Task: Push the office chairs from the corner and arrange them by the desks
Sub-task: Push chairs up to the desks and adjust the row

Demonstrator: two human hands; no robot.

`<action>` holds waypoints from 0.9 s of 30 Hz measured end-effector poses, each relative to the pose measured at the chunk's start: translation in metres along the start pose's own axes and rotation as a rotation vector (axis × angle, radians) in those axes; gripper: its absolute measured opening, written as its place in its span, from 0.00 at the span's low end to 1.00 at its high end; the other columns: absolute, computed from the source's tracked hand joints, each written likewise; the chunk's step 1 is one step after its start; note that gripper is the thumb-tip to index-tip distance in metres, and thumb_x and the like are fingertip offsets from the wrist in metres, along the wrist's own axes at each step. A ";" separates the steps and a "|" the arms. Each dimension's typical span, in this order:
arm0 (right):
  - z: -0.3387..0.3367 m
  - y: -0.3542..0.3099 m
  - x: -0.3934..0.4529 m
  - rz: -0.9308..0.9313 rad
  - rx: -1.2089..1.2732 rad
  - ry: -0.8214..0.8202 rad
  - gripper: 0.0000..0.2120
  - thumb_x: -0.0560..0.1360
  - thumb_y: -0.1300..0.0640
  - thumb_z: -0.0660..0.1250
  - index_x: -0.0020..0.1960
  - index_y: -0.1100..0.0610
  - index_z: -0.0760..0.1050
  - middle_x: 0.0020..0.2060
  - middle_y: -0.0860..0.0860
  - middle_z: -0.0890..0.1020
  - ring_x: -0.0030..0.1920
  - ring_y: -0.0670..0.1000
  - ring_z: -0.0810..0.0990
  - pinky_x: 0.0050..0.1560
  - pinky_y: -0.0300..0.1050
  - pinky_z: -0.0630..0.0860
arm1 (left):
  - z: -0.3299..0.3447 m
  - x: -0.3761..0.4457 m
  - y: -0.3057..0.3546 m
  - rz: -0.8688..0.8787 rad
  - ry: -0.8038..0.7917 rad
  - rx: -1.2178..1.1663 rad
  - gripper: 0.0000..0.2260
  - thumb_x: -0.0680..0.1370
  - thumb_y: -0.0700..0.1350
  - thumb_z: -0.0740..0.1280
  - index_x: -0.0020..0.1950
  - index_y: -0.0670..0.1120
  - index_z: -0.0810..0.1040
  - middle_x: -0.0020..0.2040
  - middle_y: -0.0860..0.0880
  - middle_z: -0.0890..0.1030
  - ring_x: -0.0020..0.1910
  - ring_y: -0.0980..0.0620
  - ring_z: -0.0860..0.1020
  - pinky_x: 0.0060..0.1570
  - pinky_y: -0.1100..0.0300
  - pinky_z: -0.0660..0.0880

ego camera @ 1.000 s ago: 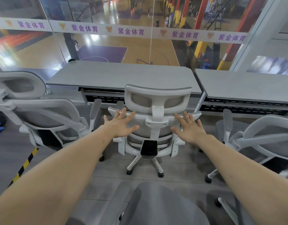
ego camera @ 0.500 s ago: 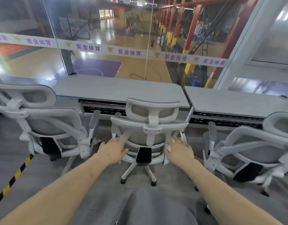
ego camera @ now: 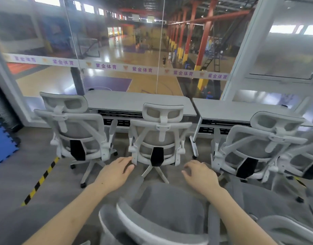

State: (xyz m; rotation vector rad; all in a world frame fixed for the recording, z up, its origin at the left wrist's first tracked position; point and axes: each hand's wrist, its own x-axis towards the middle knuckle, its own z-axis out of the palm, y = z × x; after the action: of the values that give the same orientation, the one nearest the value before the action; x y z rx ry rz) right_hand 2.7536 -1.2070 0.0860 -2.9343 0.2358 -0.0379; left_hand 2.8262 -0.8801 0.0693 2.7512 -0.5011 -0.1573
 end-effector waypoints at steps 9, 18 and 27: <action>0.010 -0.006 -0.148 -0.159 0.126 0.016 0.18 0.82 0.36 0.56 0.63 0.42 0.78 0.64 0.39 0.78 0.62 0.47 0.78 0.57 0.49 0.77 | 0.027 -0.126 0.038 -0.033 -0.175 0.020 0.30 0.83 0.68 0.45 0.81 0.58 0.64 0.82 0.57 0.62 0.81 0.54 0.57 0.78 0.48 0.59; 0.029 -0.008 -0.216 -0.142 0.025 -0.245 0.26 0.81 0.29 0.49 0.70 0.41 0.68 0.70 0.48 0.71 0.71 0.54 0.67 0.62 0.57 0.74 | 0.035 -0.162 0.056 -0.017 -0.223 0.238 0.55 0.69 0.80 0.32 0.85 0.46 0.51 0.83 0.44 0.58 0.83 0.41 0.48 0.81 0.47 0.44; 0.036 0.013 -0.241 -0.015 0.087 -0.240 0.29 0.82 0.32 0.49 0.78 0.45 0.59 0.84 0.52 0.48 0.83 0.55 0.41 0.79 0.68 0.50 | 0.059 -0.208 0.085 -0.084 -0.164 0.232 0.45 0.77 0.74 0.35 0.85 0.45 0.45 0.82 0.36 0.58 0.82 0.33 0.48 0.80 0.39 0.40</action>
State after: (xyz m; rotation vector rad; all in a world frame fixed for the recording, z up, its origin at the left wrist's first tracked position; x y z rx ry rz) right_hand 2.5146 -1.1744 0.0460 -2.8194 0.1703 0.2924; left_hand 2.5946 -0.8986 0.0532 3.0042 -0.4722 -0.3696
